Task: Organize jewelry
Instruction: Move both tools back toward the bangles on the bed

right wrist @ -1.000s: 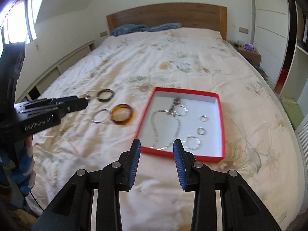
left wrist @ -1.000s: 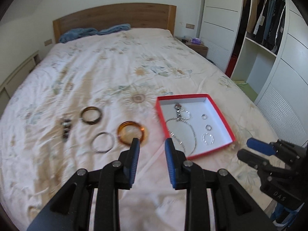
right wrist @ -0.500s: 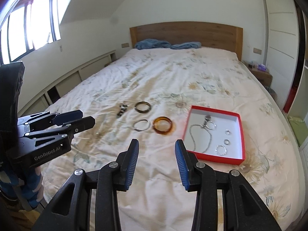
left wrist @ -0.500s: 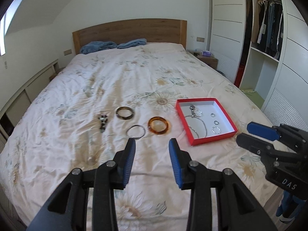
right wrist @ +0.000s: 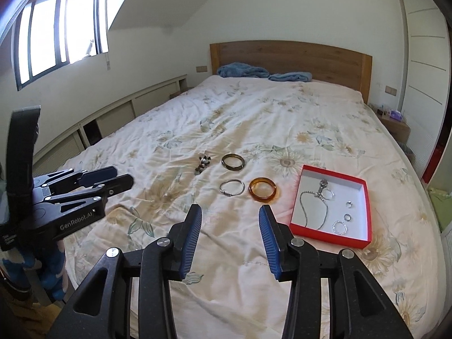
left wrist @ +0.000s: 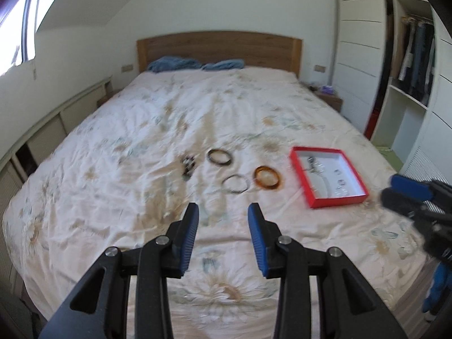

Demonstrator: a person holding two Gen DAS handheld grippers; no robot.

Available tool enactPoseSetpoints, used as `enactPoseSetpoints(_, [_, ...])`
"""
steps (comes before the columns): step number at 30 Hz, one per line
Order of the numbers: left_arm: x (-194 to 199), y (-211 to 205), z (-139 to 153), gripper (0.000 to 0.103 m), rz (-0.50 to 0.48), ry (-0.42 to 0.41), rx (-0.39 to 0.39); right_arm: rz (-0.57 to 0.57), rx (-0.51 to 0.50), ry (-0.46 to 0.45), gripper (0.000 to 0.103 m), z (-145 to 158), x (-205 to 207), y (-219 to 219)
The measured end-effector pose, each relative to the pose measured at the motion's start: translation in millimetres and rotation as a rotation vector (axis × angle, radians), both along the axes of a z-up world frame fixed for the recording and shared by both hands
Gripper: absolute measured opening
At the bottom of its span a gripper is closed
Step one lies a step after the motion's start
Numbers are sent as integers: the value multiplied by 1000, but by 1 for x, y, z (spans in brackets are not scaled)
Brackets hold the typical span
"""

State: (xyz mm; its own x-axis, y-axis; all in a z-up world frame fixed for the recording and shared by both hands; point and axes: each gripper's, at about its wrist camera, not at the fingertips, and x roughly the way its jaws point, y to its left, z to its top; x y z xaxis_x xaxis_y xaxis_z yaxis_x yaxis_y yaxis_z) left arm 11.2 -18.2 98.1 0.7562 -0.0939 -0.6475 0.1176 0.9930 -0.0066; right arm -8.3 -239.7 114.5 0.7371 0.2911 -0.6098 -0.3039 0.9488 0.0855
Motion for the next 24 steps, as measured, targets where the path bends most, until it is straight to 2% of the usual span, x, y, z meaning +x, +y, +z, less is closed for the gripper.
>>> enactPoseSetpoints(4, [23,28,-27,34,42,63,-37,-3,3,56,42,-21,22,1])
enactPoseSetpoints(8, [55,36,-55,34,28,121,-56,9,7,122,42,-50,55,8])
enactPoseSetpoints(17, [178,16,-124,34,-62,297,-166,68,-45,247,38,-111,156,21])
enactPoseSetpoints(24, [251,1,-167,33,-105,369,-188,139,-82,304,32,-151,225,32])
